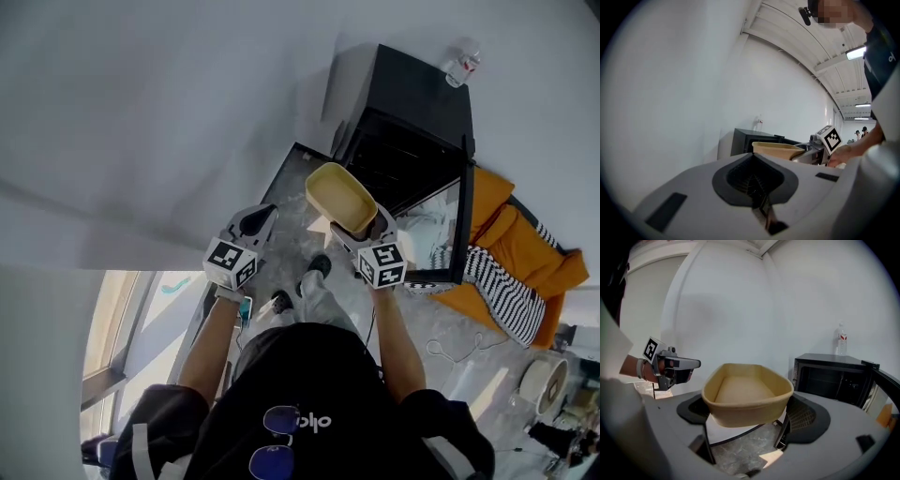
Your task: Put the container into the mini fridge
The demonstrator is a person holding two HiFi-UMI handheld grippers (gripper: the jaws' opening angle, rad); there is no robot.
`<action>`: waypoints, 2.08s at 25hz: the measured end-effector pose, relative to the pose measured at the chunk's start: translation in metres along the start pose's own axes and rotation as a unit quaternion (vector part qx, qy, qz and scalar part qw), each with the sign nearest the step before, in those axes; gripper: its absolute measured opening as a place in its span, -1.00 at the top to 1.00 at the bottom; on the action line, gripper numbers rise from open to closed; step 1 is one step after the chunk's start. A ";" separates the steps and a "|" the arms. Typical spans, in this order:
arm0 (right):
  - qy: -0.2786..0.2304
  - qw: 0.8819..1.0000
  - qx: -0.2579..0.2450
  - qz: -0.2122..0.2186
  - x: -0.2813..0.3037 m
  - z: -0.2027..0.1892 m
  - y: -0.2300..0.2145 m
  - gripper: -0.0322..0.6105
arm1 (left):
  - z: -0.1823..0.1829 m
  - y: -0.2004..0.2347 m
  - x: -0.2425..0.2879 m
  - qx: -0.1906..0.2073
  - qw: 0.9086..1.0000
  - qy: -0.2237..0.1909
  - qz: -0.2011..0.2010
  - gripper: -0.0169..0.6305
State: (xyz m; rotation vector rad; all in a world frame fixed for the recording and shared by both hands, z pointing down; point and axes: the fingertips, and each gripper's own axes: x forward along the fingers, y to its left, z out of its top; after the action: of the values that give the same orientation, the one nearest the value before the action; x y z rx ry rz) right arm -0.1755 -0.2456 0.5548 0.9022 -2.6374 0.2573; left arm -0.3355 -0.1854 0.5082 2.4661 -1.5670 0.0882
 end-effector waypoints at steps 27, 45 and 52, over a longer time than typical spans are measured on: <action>-0.039 0.999 0.013 -0.023 0.054 0.030 -0.171 -0.67 | 0.042 0.006 0.229 0.035 0.997 0.038 -0.058 0.92; -0.015 0.995 0.025 -0.100 0.043 0.008 -0.214 -0.67 | 0.030 -0.013 0.302 0.033 0.987 0.047 -0.150 0.92; -0.012 0.993 0.031 -0.111 0.044 0.005 -0.216 -0.67 | 0.024 -0.016 0.307 0.033 0.984 0.053 -0.166 0.92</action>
State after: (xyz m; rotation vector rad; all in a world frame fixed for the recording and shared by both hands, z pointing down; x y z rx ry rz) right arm -0.0758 -0.4403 0.5799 1.2162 -2.5333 0.2749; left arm -0.1909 -0.4567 0.5334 2.6869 -1.1106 0.2165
